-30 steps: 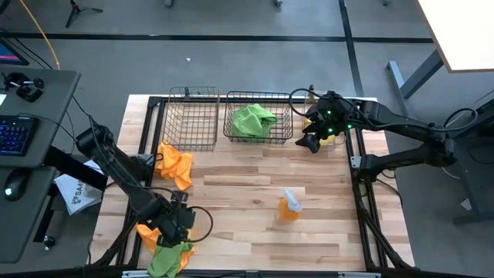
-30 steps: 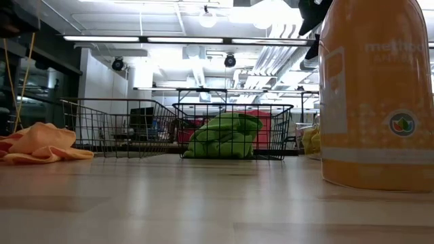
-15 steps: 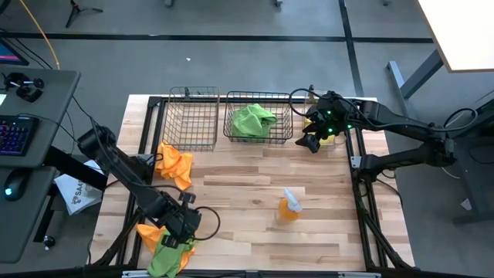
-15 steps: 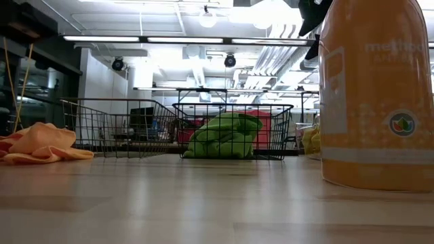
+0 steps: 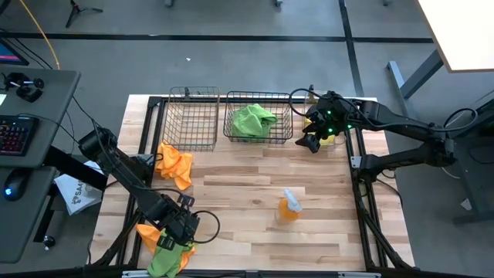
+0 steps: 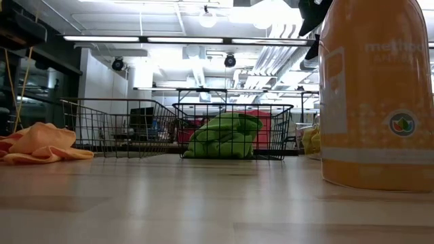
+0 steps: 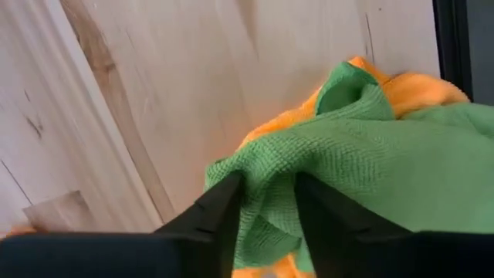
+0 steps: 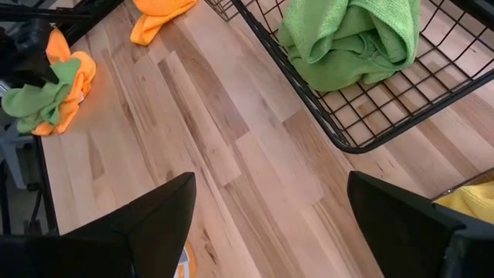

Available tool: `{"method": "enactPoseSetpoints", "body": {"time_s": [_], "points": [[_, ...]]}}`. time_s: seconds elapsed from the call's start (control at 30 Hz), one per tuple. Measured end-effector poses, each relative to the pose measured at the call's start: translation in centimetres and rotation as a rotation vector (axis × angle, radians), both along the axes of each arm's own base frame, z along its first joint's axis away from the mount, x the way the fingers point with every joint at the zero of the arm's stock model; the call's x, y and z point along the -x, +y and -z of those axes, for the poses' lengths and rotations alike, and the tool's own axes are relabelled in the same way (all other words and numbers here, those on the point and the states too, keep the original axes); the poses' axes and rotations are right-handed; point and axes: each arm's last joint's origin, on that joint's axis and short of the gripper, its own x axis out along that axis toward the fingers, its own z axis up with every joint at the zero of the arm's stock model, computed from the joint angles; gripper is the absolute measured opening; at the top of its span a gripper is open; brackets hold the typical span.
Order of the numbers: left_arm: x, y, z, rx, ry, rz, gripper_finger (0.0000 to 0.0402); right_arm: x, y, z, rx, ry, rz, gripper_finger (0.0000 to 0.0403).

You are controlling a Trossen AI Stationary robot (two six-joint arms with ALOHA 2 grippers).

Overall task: Sort microfiber towel by color & place in baskets
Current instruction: Put the green microfiber towel into the black wire basket

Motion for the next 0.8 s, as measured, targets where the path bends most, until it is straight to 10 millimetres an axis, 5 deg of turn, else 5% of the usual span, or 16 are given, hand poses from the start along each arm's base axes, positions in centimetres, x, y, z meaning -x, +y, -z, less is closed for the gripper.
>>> {"method": "enactPoseSetpoints", "body": {"time_s": [0.3,0.47,0.57,0.8], "points": [[-0.3,-0.2,0.9,-0.037,0.005,0.05,0.0185,0.0,0.0,0.0,0.0,0.0,0.0,0.0332],[-0.4,-0.1,0.2,-0.026,0.022,0.045,0.0098,0.0,0.0,0.0,0.001,0.0,0.0,0.0332],[-0.6,0.8,-2.9,0.007,0.013,-0.004,0.0018,0.0,0.0,0.0,0.001,0.0,0.001,0.0332],[-0.2,5.0,-13.9,0.007,-0.213,-0.048,0.0005,0.0,0.0,0.0,0.002,-0.003,0.001,0.0332]]}}
